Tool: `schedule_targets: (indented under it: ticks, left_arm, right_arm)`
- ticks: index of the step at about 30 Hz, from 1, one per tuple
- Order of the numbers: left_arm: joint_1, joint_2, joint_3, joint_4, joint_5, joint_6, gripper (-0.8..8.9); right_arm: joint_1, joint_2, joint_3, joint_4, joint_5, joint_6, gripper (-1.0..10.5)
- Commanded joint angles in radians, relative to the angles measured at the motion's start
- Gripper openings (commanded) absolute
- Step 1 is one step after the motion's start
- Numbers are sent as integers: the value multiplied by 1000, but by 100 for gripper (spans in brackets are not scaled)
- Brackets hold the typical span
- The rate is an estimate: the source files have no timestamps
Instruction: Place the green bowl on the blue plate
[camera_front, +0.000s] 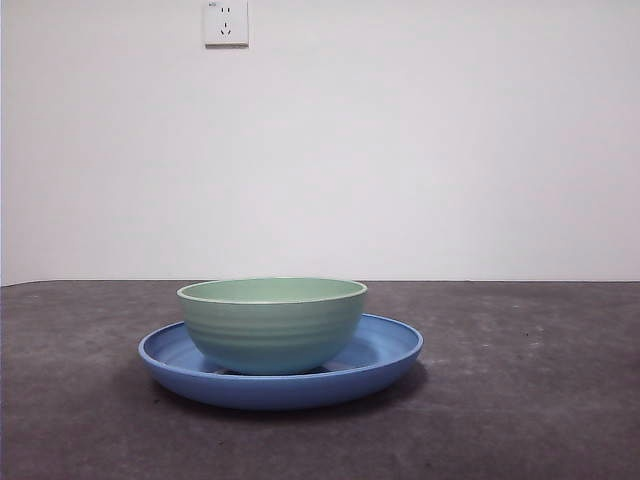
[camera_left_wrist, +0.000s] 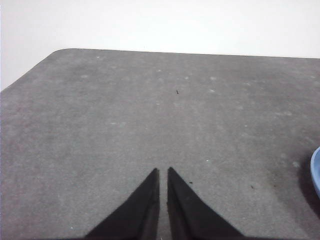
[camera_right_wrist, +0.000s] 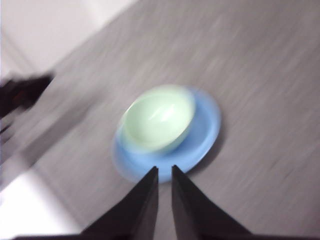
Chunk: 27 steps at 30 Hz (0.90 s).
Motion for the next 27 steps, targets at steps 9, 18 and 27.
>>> schedule_targets:
  ticks: [9,18,27]
  left_arm:
    - [0,-1,-21,-6,-5,12,25]
    - [0,-1,-21,-6,-5,12,25]
    - [0,-1,-20,-6,-5,12,25]
  right_arm:
    - [-315,-330,-527,639,108,-110,41]
    - [-358,-425,-727,640,312,-120,41]
    - [-358,-430,-732,577,422,-145,41]
